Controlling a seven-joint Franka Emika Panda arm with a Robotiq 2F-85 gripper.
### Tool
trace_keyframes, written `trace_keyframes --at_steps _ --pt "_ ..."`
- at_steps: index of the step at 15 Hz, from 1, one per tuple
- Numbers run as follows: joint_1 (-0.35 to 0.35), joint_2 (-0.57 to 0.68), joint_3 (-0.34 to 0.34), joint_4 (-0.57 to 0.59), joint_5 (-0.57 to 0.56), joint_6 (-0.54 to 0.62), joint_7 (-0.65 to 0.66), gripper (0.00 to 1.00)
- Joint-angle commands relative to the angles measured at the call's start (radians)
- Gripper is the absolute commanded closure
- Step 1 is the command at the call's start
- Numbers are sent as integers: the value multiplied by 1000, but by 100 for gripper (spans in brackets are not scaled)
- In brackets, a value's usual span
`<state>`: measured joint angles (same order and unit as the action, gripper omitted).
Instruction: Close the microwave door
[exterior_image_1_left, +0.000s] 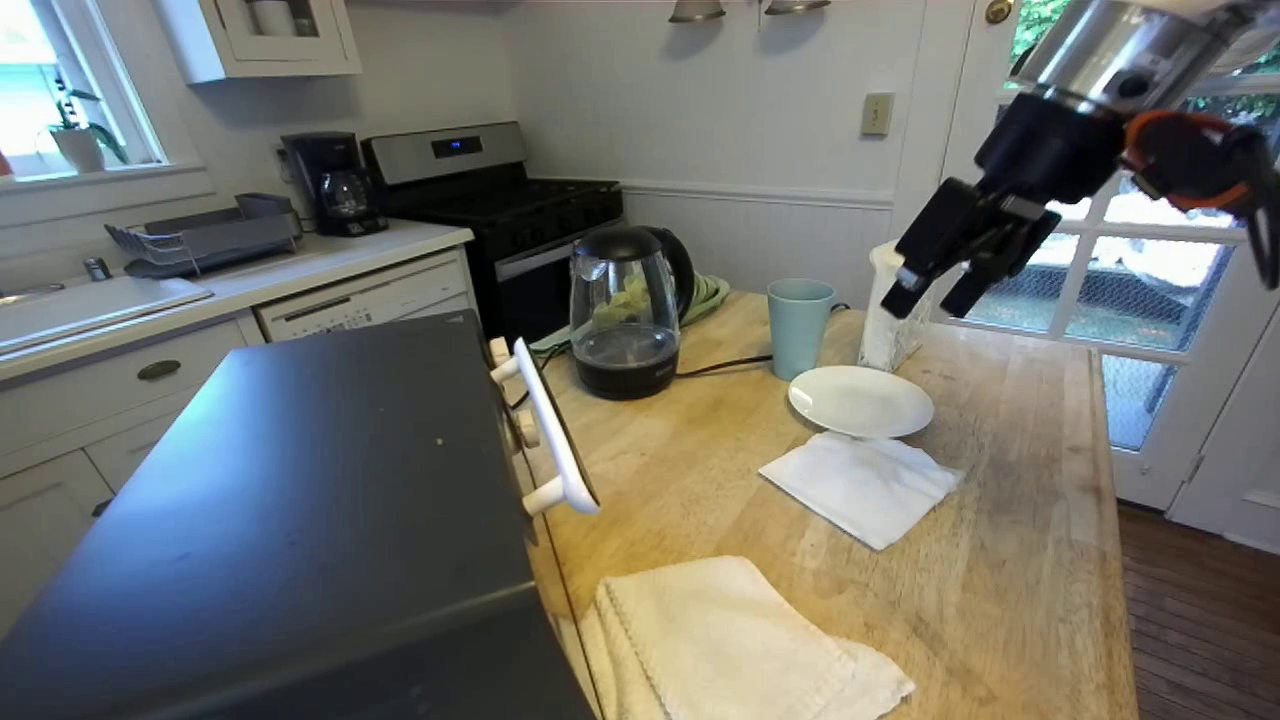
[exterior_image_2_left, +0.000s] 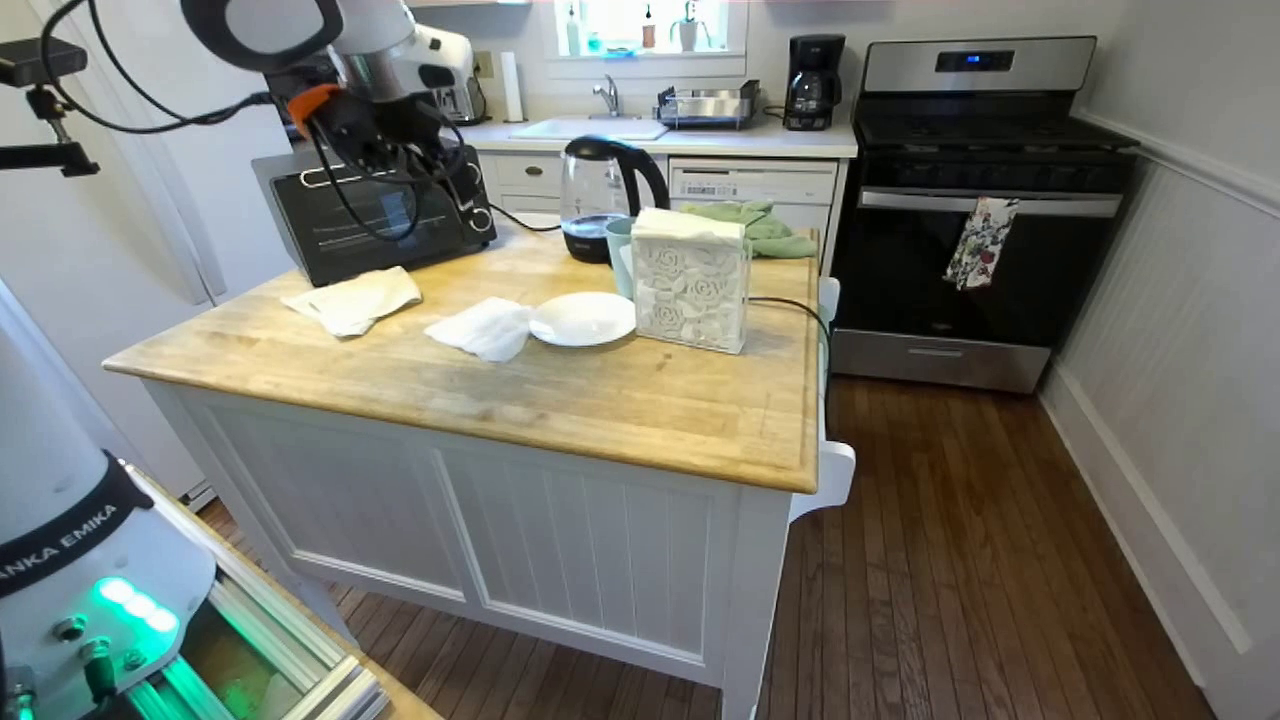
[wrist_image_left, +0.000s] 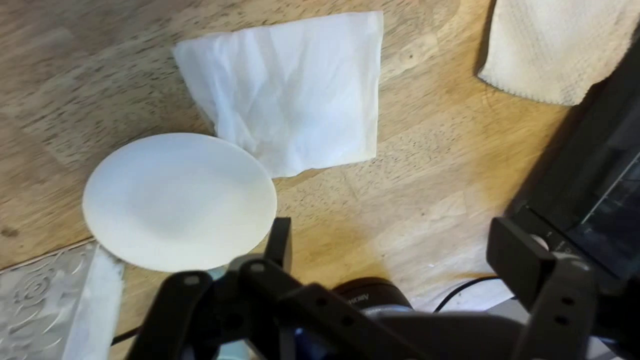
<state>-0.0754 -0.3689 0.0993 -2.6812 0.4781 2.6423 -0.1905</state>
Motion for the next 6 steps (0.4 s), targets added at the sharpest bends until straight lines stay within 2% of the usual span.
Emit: trace_keyframes --at_steps 1,2,4,6 --pt "48 -243 -132 -7 -103 -224 7 0" --pt "57 -110 -108 5 -102 -114 46 0" --pt "69 -163 -136 3 -106 -138 44 0" --pt "78 -149 -138 -4 -105 -133 43 0"
